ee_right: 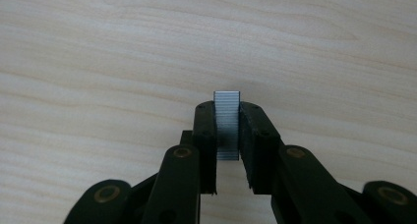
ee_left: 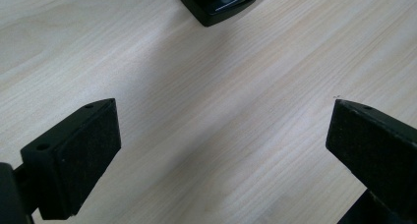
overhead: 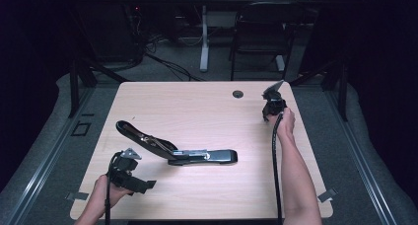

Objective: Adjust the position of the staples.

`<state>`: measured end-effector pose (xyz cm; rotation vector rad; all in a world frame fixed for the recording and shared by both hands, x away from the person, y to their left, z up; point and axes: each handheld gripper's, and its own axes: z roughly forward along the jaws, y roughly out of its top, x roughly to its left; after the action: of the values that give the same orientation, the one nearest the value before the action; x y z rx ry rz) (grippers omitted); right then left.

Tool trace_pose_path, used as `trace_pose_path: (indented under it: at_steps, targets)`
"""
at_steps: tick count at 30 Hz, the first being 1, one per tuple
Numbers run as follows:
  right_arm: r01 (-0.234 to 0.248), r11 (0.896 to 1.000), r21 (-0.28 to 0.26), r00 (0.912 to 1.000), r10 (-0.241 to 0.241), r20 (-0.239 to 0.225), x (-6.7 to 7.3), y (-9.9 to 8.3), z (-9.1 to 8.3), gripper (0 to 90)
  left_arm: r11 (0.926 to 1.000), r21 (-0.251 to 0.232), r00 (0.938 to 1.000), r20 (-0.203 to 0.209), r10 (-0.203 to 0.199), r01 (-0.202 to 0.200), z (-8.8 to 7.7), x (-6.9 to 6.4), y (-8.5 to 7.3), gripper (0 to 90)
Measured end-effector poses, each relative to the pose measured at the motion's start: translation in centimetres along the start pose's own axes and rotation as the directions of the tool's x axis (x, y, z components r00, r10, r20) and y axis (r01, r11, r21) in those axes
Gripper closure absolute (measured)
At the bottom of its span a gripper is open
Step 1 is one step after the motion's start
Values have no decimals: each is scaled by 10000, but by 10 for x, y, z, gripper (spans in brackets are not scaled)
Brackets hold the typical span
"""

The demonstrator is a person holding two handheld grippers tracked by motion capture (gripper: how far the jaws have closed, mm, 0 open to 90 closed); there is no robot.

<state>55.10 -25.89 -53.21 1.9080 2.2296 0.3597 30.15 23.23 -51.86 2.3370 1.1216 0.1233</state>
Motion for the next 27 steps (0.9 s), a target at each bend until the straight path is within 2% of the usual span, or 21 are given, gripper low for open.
trace_pose_path:
  at_steps: [3, 4, 5, 6, 8, 13, 14, 19, 21, 22, 24, 25, 27]
  targets:
    - [237, 9997, -89, 9997, -237, 14, 2, -3, -5, 782, 10000, 44, 10000, 18, 79, -79, 0, -1, 0, 3]
    - [162, 9996, -241, 9998, -164, -97, 4, -4, -6, 782, 10000, 45, 10000, 22, 85, -86, 0, -1, 0, 3]
    - [397, 9992, -56, 9992, -398, -85, 4, -4, -9, 782, 9999, 50, 10000, 15, 88, -89, 0, -1, 0, 3]
    - [320, 9993, -215, 9994, -323, -142, 5, -6, -9, 783, 9999, 50, 10000, 11, 89, -89, 0, -1, 1, 3]
    - [640, 9979, 8, 9978, -640, -197, 6, -7, -13, 782, 10000, 54, 10000, 17, 84, -84, 0, 0, 0, 3]
    - [875, 9959, -235, 9957, -882, -287, 13, -17, -21, 783, 10000, 17, 10000, 43, 58, -58, 0, -1, 1, 3]
    - [1017, 9947, -129, 9945, -1020, -256, 13, -17, -23, 782, 9999, 47, 9999, 57, 90, -90, 0, -1, 1, 3]
    - [1405, 9897, -274, 9894, -1414, -339, 19, -29, -28, 783, 9999, 47, 9999, 51, 97, -97, 0, -1, 1, 3]
    - [1682, 9857, -105, 9852, -1685, -309, 20, -33, -32, 783, 9999, 50, 9999, 52, 101, -102, 0, -1, 1, 3]
    - [1656, 9860, -194, 9851, -1663, -445, 20, -35, -31, 783, 9999, 55, 9999, 54, 124, -124, 0, -1, 1, 3]
    - [1763, 9842, -143, 9833, -1767, -432, 20, -39, -33, 783, 9999, 89, 9999, 76, 138, -139, 0, -1, 1, 3]
    - [1940, 9810, -21, 9798, -1939, -496, 20, -40, -34, 783, 9999, 98, 9999, 71, 139, -140, 1, -1, 1, 3]
    - [1892, 9817, -229, 9800, -1902, -578, 21, -44, -34, 782, 9999, 105, 9999, 76, 133, -134, 1, -1, 1, 3]
